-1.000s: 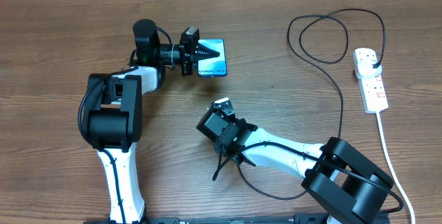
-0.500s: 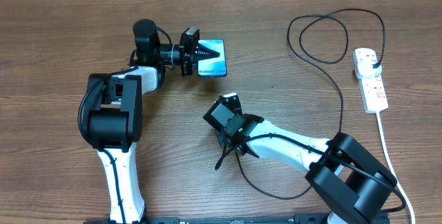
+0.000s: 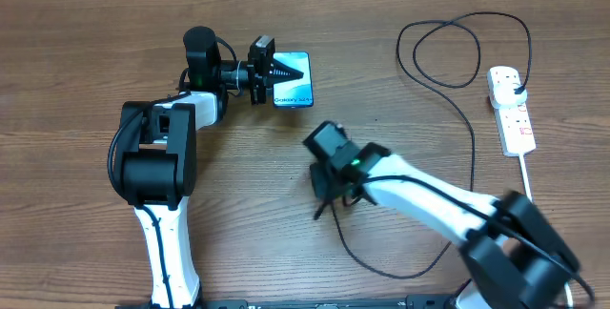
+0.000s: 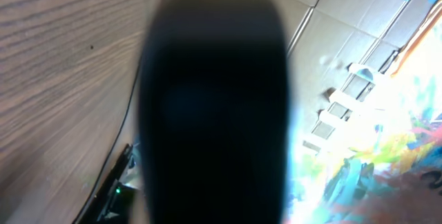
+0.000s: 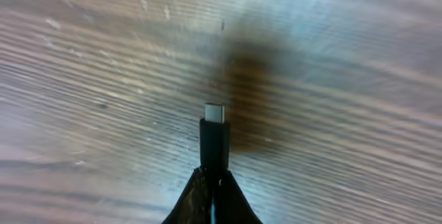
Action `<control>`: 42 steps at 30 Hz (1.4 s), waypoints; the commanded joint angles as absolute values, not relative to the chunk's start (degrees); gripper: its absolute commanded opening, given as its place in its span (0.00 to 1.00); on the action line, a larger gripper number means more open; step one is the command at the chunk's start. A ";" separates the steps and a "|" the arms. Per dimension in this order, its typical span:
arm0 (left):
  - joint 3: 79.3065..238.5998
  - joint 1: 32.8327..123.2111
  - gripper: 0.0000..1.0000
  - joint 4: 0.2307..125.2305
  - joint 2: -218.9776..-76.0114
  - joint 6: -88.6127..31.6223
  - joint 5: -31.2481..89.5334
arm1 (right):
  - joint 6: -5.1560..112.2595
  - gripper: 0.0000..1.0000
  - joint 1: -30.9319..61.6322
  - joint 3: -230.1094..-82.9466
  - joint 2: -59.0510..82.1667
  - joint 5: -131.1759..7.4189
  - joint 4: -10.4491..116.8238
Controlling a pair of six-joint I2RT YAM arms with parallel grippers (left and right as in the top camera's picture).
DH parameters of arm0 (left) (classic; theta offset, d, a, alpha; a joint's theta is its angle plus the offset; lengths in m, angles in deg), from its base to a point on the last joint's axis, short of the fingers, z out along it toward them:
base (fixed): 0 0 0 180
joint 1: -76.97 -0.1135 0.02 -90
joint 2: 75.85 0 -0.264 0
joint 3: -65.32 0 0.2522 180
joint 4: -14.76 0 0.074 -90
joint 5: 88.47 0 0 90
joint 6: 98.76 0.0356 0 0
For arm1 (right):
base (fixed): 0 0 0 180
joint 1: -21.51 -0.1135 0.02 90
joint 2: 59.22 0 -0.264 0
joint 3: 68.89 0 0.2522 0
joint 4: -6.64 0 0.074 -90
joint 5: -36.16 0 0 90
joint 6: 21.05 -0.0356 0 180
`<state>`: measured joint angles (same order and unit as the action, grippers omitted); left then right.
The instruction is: Plug charger to phone and switch on socket
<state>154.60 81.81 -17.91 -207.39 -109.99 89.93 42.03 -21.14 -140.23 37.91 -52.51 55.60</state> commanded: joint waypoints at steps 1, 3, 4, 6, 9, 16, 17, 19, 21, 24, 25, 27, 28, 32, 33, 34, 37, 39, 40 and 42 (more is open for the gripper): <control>156.11 81.81 0.05 -18.46 -207.09 -107.30 88.99 | 45.84 0.04 -19.00 -140.15 31.20 -54.87 56.61; 156.11 81.81 0.05 -18.48 -207.09 -107.21 88.97 | 46.75 0.04 -18.47 -140.15 29.67 -55.88 57.15; 156.11 81.81 0.04 -18.48 -207.09 -106.75 88.97 | 46.75 0.04 -18.39 -140.15 29.21 -56.32 57.18; 156.11 81.84 0.04 -18.48 -207.09 -104.15 89.03 | 46.95 0.04 -18.36 -140.15 27.42 -57.34 56.98; 156.11 82.25 0.04 -18.46 -207.09 -97.22 89.69 | 48.44 0.04 -18.34 -140.15 25.58 -61.28 57.15; 156.11 84.61 0.04 -18.44 -207.09 -88.46 89.05 | 49.09 0.04 -18.04 -140.17 25.32 -68.95 59.34; 156.11 84.96 0.04 -18.46 -207.09 -87.96 88.77 | 49.07 0.04 -17.66 -140.17 25.32 -70.26 60.17; 156.09 85.70 0.04 -18.44 -207.09 -87.04 88.35 | 49.03 0.04 -15.72 -140.17 25.27 -73.47 61.68; 156.09 86.23 0.04 -18.44 -207.09 -86.49 88.35 | 48.81 0.04 -13.66 -140.17 25.25 -74.63 61.94; 156.05 87.02 0.04 -17.76 -207.09 -86.56 86.47 | 47.91 0.04 -9.88 -140.17 25.25 -74.98 62.51; 156.05 87.32 0.04 -17.34 -207.09 -86.75 84.86 | 47.78 0.04 -8.11 -140.17 25.25 -74.98 62.57; 156.05 87.76 0.04 -16.23 -207.09 -86.69 82.63 | 47.80 0.04 -6.34 -140.15 25.27 -74.96 62.62; 156.05 87.82 0.04 -16.23 -207.09 -86.67 81.97 | 47.83 0.04 -5.82 -140.15 25.27 -74.94 62.75; 156.05 87.32 0.04 -16.23 -207.09 -86.47 80.40 | 51.67 0.49 -7.39 -140.10 25.29 -72.32 62.97; 156.05 87.08 0.04 -16.21 -207.09 -86.49 80.38 | 52.35 0.57 -8.44 -140.10 25.29 -69.82 63.25; 156.05 86.91 0.04 -16.18 -207.09 -86.49 80.46 | 52.79 0.65 -9.32 -140.10 25.29 -68.32 63.45; 156.05 86.51 0.04 -15.62 -207.09 -86.47 80.57 | 53.01 0.76 -15.09 -140.10 25.32 -59.20 63.84; 156.05 86.32 0.04 -15.53 -207.09 -86.45 80.57 | 52.98 0.79 -18.36 -140.10 25.54 -54.00 63.73; 156.05 86.19 0.04 -15.55 -207.09 -86.43 80.46 | 52.98 0.79 -20.40 -140.10 25.80 -51.00 63.60; 156.05 85.70 0.04 -15.55 -207.09 -86.45 80.20 | 52.96 0.79 -22.89 -140.06 26.39 -48.23 63.25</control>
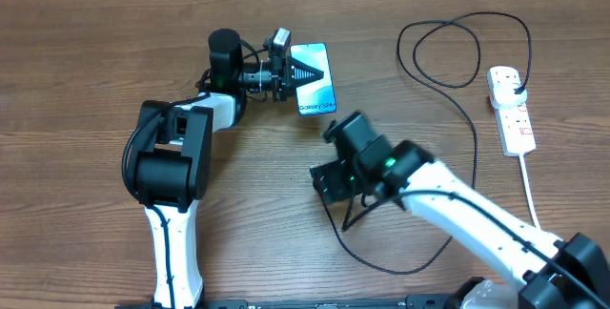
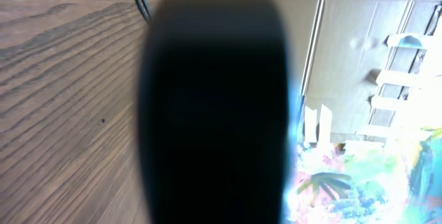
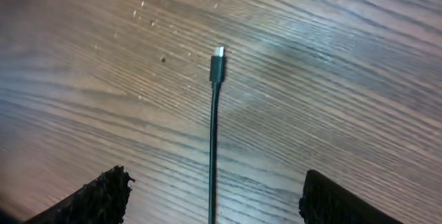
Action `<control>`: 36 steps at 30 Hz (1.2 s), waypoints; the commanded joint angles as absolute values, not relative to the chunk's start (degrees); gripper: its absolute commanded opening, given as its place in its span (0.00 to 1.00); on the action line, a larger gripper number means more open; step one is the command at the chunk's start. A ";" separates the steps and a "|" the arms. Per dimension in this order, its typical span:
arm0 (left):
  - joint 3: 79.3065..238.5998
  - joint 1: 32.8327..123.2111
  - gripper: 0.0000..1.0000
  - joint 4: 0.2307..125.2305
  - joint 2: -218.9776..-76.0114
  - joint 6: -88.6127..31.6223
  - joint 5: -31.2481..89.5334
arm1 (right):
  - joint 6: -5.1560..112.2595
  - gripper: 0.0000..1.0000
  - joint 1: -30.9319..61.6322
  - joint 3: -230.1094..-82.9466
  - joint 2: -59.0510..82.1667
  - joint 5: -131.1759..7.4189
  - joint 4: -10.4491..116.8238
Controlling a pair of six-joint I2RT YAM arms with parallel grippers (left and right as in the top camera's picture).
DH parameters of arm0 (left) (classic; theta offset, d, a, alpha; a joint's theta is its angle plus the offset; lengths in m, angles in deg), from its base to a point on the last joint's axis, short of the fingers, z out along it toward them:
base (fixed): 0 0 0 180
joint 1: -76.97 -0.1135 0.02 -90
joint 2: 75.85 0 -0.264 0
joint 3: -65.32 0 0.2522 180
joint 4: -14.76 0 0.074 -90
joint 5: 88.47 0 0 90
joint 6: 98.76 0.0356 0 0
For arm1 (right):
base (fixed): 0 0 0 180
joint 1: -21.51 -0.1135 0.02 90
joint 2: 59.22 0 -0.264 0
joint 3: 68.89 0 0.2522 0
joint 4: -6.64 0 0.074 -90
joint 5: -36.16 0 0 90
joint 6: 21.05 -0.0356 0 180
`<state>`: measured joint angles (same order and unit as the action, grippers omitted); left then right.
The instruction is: Plug charger to phone and switch on socket
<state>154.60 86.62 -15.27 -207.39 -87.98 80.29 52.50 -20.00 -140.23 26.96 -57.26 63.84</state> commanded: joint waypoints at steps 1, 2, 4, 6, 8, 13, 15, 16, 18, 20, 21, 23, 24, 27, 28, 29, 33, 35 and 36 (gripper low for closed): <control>156.05 85.33 0.04 -15.53 -207.09 -86.47 80.13 | 52.96 0.79 -24.55 -140.06 26.98 -46.48 62.79; 156.05 84.98 0.04 -15.42 -207.09 -86.47 80.13 | 52.94 0.79 -25.69 -140.06 27.61 -45.23 62.07; 156.05 84.09 0.04 -15.13 -207.09 -86.51 80.20 | 53.01 0.79 -27.09 -140.04 29.23 -44.19 59.95; 156.05 83.63 0.04 -15.11 -207.09 -86.49 80.64 | 54.38 0.81 -27.74 -140.06 31.98 -44.21 57.18; 156.05 83.61 0.04 -15.11 -207.09 -86.47 80.79 | 54.47 0.93 -27.76 -140.06 34.65 -44.23 55.97; 156.05 83.61 0.04 -15.11 -207.09 -85.82 80.68 | 54.58 1.00 -27.76 -140.06 38.80 -44.43 53.64; 156.05 83.63 0.04 -15.11 -207.09 -85.82 80.59 | 56.11 1.00 -27.76 -140.06 39.96 -44.84 52.56; 156.05 83.61 0.04 -15.11 -207.09 -85.82 80.59 | 56.79 1.00 -27.76 -140.06 40.46 -44.86 51.87; 156.05 83.61 0.04 -15.11 -207.09 -85.82 80.62 | 57.29 1.00 -27.76 -140.06 41.03 -44.84 50.47; 156.05 83.63 0.04 -15.11 -207.09 -85.84 80.59 | 57.29 0.99 -27.76 -140.06 41.78 -44.84 49.15; 156.05 83.63 0.04 -15.11 -207.09 -85.84 80.59 | 57.29 0.95 -27.76 -140.06 42.26 -44.82 48.61; 156.05 83.63 0.04 -15.11 -207.09 -85.84 80.62 | 57.27 0.82 -27.70 -140.06 43.55 -44.71 47.84; 156.05 83.63 0.04 -15.11 -207.09 -85.84 80.62 | 57.25 0.77 -27.65 -140.06 43.92 -44.60 47.65; 156.05 83.63 0.04 -15.09 -207.09 -85.86 80.62 | 57.27 0.67 -27.65 -140.06 44.11 -44.08 47.21; 156.05 83.63 0.04 -15.09 -207.09 -85.86 80.62 | 57.25 0.67 -27.63 -140.06 44.11 -43.53 46.95; 156.05 83.63 0.04 -15.00 -207.09 -85.86 80.62 | 57.27 0.66 -27.59 -140.06 44.11 -42.96 46.58; 156.05 83.63 0.04 -15.00 -207.09 -85.88 80.62 | 57.25 0.66 -27.26 -140.06 44.11 -42.26 45.53; 156.05 83.63 0.05 -14.98 -207.09 -85.90 80.62 | 57.25 0.65 -27.17 -140.06 44.44 -42.28 45.13; 156.05 83.63 0.04 -14.98 -207.09 -85.90 80.62 | 57.25 0.65 -27.15 -140.06 44.55 -42.28 45.13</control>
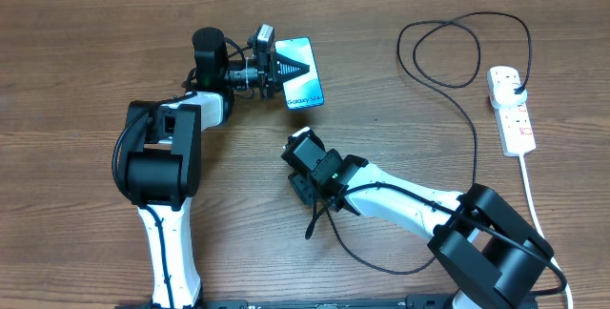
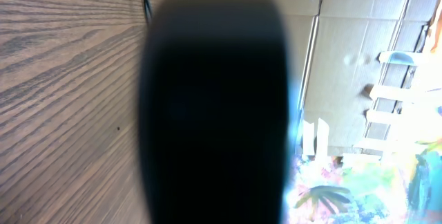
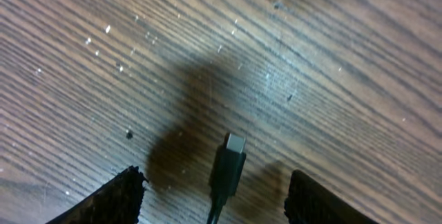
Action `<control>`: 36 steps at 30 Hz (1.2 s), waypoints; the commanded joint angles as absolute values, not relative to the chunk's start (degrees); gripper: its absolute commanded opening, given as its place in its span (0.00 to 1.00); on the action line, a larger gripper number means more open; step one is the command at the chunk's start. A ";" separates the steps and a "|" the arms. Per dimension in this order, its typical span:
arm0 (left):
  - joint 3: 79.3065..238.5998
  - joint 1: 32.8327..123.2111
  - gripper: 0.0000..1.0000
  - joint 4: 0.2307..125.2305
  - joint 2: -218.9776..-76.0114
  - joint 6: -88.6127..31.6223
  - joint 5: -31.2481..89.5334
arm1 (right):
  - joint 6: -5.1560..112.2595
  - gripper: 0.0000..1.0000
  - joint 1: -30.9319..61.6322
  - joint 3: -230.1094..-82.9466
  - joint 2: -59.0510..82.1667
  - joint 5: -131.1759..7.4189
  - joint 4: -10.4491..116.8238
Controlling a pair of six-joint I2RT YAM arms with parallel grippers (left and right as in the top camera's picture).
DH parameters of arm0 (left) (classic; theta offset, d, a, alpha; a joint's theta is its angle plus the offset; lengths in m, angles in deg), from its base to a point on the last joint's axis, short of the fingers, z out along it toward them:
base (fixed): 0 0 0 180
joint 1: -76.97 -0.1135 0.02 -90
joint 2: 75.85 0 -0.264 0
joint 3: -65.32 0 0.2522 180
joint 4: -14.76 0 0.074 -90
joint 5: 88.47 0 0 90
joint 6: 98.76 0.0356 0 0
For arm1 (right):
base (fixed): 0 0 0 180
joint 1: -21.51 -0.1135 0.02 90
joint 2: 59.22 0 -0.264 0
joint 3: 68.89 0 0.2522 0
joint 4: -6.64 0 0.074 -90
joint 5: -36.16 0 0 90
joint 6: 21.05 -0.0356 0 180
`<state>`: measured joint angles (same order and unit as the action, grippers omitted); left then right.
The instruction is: Plug charger to phone and switch on socket
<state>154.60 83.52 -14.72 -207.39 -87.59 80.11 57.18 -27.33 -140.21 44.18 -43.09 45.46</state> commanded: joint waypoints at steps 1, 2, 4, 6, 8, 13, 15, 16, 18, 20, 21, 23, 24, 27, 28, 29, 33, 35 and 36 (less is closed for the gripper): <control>156.05 83.63 0.04 -14.98 -207.09 -85.90 80.64 | 57.22 0.65 -27.11 -140.06 44.86 -42.28 45.13; 156.05 83.63 0.04 -14.98 -207.09 -85.92 80.66 | 57.22 0.65 -27.11 -140.06 45.01 -42.26 45.13; 156.05 83.63 0.04 -14.98 -207.09 -85.92 80.64 | 57.22 0.65 -26.93 -140.06 45.40 -42.28 45.13; 156.05 83.63 0.04 -14.98 -207.09 -85.92 80.62 | 57.22 0.65 -26.56 -140.06 45.80 -42.28 45.13; 156.05 83.63 0.04 -14.98 -207.09 -85.92 80.62 | 57.22 0.64 -26.08 -140.06 46.39 -42.31 45.11; 156.05 83.61 0.04 -14.98 -207.09 -86.08 80.53 | 57.25 0.54 -25.12 -140.06 47.11 -44.45 45.11; 156.05 83.63 0.04 -14.98 -207.09 -86.08 80.53 | 57.22 0.48 -25.12 -140.06 47.11 -44.47 45.13; 156.05 83.61 0.04 -14.98 -207.09 -86.08 80.55 | 57.22 0.45 -25.12 -140.06 47.11 -44.60 45.13; 156.05 83.61 0.04 -14.98 -207.09 -86.08 80.53 | 57.01 0.40 -25.12 -140.06 47.11 -45.32 45.15; 156.05 83.61 0.04 -14.98 -207.09 -86.08 80.53 | 57.01 0.33 -25.12 -140.06 47.11 -46.24 45.18; 156.05 83.61 0.04 -14.98 -207.09 -86.08 80.51 | 57.01 0.31 -25.12 -140.06 47.11 -46.41 45.29; 156.05 83.63 0.04 -14.98 -207.09 -86.08 80.51 | 57.03 0.25 -25.12 -140.06 47.11 -46.39 45.68; 156.05 83.63 0.04 -14.98 -207.09 -86.08 80.51 | 57.01 0.23 -25.12 -140.06 47.11 -46.39 45.99; 156.05 83.61 0.04 -14.98 -207.09 -86.08 80.51 | 57.01 0.16 -25.12 -140.06 47.11 -46.39 46.75; 156.05 83.63 0.04 -14.98 -207.09 -86.08 80.51 | 57.01 0.13 -25.12 -140.06 47.11 -46.41 47.08; 156.05 83.61 0.04 -14.98 -207.09 -86.08 80.53 | 56.98 0.08 -25.12 -140.06 47.11 -46.39 47.25; 156.05 83.61 0.04 -14.98 -207.09 -86.08 80.55 | 53.90 0.04 -25.12 -140.91 47.09 -46.66 50.58; 156.05 83.63 0.04 -14.98 -207.09 -86.08 80.55 | 53.51 0.04 -25.10 -142.70 46.69 -50.04 54.12; 156.05 83.61 0.04 -14.98 -207.09 -86.08 80.55 | 53.51 0.04 -25.03 -143.21 46.39 -50.85 55.12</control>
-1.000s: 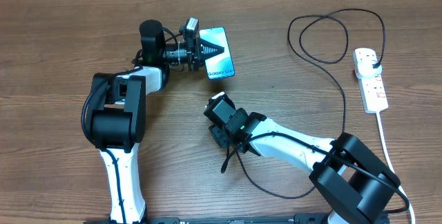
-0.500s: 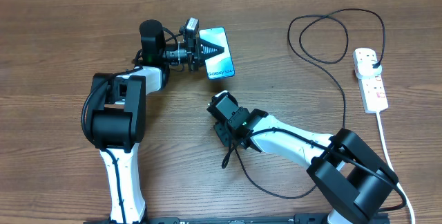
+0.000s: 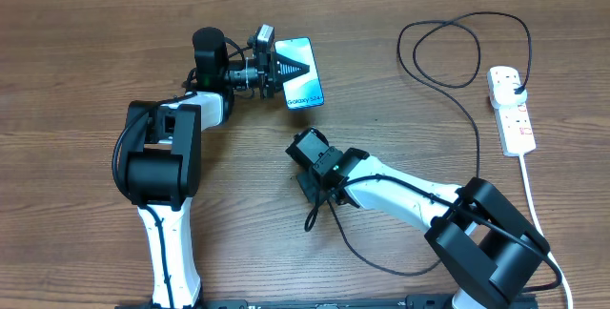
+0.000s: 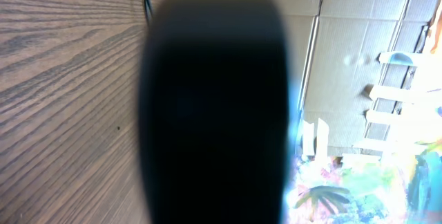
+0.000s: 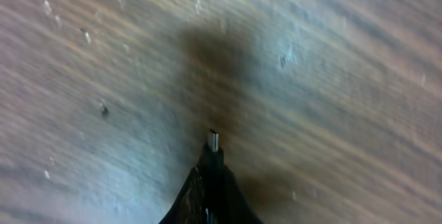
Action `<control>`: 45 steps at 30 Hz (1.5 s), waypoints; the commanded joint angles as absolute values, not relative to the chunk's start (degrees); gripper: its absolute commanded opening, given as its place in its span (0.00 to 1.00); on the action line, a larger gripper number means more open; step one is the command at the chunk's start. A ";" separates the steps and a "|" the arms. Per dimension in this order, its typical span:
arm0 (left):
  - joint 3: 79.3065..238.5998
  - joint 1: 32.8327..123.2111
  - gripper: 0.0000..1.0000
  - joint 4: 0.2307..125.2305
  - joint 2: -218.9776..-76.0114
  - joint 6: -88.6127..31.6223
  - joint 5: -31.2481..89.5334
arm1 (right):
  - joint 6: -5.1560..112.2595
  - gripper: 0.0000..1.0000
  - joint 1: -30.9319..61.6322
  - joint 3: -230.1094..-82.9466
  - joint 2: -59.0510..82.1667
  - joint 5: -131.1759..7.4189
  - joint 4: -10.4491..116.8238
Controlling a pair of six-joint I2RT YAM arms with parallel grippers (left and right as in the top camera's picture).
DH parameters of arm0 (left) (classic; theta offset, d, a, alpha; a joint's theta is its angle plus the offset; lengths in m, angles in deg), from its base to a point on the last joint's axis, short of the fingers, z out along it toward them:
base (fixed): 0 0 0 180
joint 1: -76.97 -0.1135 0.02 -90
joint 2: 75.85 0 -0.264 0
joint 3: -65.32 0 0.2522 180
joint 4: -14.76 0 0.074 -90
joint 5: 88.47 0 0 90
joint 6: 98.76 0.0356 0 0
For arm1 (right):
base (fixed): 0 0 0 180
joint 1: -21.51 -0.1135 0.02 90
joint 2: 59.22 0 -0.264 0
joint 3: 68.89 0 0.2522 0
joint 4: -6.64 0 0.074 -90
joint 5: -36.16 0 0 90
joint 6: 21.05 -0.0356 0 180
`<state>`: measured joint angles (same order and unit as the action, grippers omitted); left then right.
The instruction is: Plug charger to phone and switch on socket
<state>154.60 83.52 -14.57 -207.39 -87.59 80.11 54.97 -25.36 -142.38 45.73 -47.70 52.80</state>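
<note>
My left gripper (image 3: pixel 286 71) is shut on the phone (image 3: pixel 303 85), holding it on edge above the table's far middle, blue screen facing up. In the left wrist view the phone (image 4: pixel 214 113) is a black blur filling the centre. My right gripper (image 3: pixel 307 187) is low over the table centre, shut on the black charger plug (image 5: pixel 213 148), whose metal tip pokes out past the fingertips (image 5: pixel 200 196). The black cable (image 3: pixel 472 137) runs from there to the white socket strip (image 3: pixel 515 118) at the right.
The cable makes a loose loop (image 3: pixel 457 51) at the far right and another curve (image 3: pixel 381 266) near the front. The charger adapter (image 3: pixel 508 82) sits in the strip's far end. A cardboard wall backs the wooden table (image 3: pixel 76 61).
My right gripper, open with its fingers either side of the plug lying on the table, has now shut on the plug. The left gripper and phone have not moved.
At first my right gripper was shut on the plug and my left held the phone. Then the right was open and higher, the plug lying on the table, the phone further right. Then it stood low and open around the plug, phone back left. Now it grips the plug.
</note>
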 commanded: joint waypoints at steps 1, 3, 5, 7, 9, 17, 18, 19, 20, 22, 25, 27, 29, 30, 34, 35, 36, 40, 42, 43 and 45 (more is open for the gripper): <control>156.05 83.61 0.04 -14.96 -207.09 -86.08 80.57 | 53.42 0.04 -24.75 -144.21 45.29 -52.12 57.31; 156.05 83.61 0.04 -14.98 -207.09 -86.08 80.88 | 52.24 0.04 -23.92 -144.78 43.09 -53.61 59.60; 156.05 83.61 0.04 -14.98 -207.09 -86.08 81.18 | 52.26 0.04 -22.19 -144.78 40.00 -57.52 60.87; 156.05 83.63 0.04 -14.98 -207.09 -86.06 81.99 | 52.31 0.04 -19.57 -144.76 36.59 -62.20 61.50; 156.05 83.63 0.04 -15.00 -207.09 -85.86 82.80 | 53.05 0.04 -16.46 -144.76 33.56 -67.48 61.53; 156.05 86.10 0.04 -15.13 -207.09 -84.98 85.01 | 60.41 0.04 -1.01 -141.09 29.51 -99.11 56.17; 156.05 86.69 0.04 -15.55 -207.09 -85.01 85.01 | 60.50 0.04 0.61 -140.08 29.51 -102.13 54.75; 156.05 87.43 0.04 -16.45 -207.09 -85.05 85.01 | 60.50 0.04 1.88 -139.12 29.51 -104.42 53.37; 156.05 88.00 0.04 -17.21 -207.09 -85.25 85.01 | 60.50 0.04 2.99 -138.14 29.51 -106.70 51.93; 156.05 89.18 0.04 -18.87 -207.09 -87.00 84.46 | 60.50 0.04 4.85 -136.10 29.51 -110.61 48.85; 156.05 90.32 0.04 -22.24 -207.09 -91.59 82.54 | 60.46 0.04 6.81 -133.11 29.51 -114.91 44.11; 156.05 90.88 0.04 -28.31 -207.09 -96.04 81.40 | 60.28 0.04 7.86 -131.34 29.51 -117.25 40.85; 156.07 91.15 0.04 -32.60 -207.09 -100.92 79.89 | 59.30 0.04 8.67 -129.76 29.51 -118.43 37.50; 156.07 91.17 0.04 -33.19 -207.09 -102.64 79.52 | 58.69 0.04 8.98 -129.48 29.51 -118.43 36.96; 156.07 91.08 0.04 -32.58 -207.09 -106.64 80.29 | 58.25 0.04 10.81 -129.11 29.51 -121.97 33.40; 156.07 91.10 0.04 -32.58 -207.09 -107.54 80.62 | 57.53 0.04 11.06 -129.11 29.51 -121.91 32.61; 156.07 91.10 0.04 -32.60 -207.09 -108.76 80.86 | 56.90 0.04 11.16 -129.11 29.51 -121.91 31.91; 156.07 91.54 0.04 -32.66 -207.09 -111.06 81.05 | 54.97 0.04 11.14 -129.11 29.64 -122.15 29.83; 156.07 92.04 0.04 -32.90 -207.09 -111.04 81.05 | 54.51 0.04 11.14 -129.11 29.64 -122.11 29.81; 156.07 92.26 0.04 -32.97 -207.09 -111.04 81.10 | 54.14 0.04 11.14 -129.11 29.75 -122.11 29.61; 156.07 92.87 0.04 -33.01 -207.09 -111.04 81.58 | 52.33 0.04 11.14 -129.11 30.19 -122.13 28.00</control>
<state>154.78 91.52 -32.40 -207.39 -109.77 80.75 55.04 10.99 -129.22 30.30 -120.86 29.72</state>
